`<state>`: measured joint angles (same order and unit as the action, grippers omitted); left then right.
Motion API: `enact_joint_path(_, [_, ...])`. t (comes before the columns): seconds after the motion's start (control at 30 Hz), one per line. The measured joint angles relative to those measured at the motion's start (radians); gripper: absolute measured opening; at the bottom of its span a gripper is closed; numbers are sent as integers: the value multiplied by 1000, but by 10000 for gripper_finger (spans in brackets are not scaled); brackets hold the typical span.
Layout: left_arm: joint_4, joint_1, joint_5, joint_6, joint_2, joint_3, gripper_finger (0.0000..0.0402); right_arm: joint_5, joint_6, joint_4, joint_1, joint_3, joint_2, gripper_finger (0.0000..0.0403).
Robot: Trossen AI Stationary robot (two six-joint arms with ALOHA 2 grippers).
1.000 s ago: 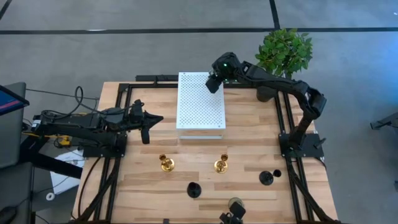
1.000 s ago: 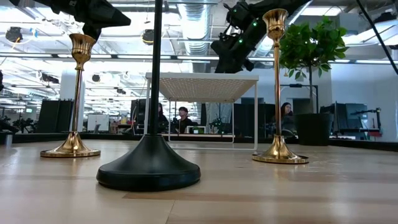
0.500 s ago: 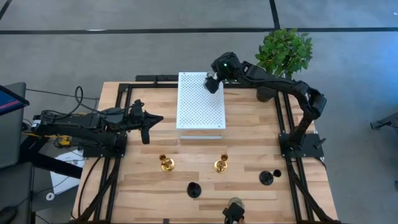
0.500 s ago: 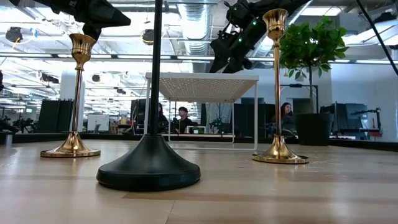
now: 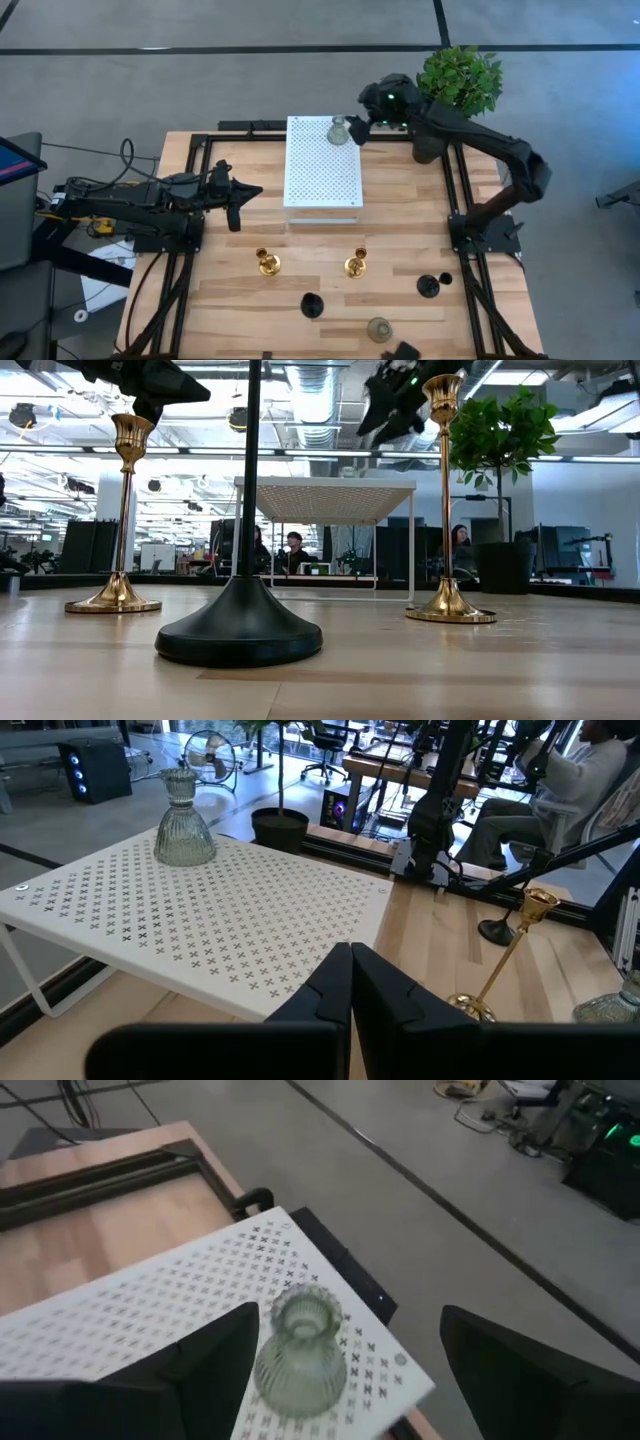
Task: Pick & Place candle stick holders
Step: Put the right gold candle holder on the shelf
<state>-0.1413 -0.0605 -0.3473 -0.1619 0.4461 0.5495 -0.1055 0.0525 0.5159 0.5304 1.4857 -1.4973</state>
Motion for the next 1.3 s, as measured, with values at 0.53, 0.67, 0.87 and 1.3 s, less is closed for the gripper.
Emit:
enact_joint_path(0.53, [0,0,0,0,0,0,5,91,-2,428,-143,0,315,236])
enact_joint_path(0.67, [0,0,0,0,0,0,5,91,-44,518,-190,0,356,179])
enact_joint_path(0.87, [1,0,0,0,0,0,5,107,-78,602,-261,0,386,78])
enact_joint_path(1.3, [5,0,0,-1,0,0,5,105,-80,683,-354,0,384,4])
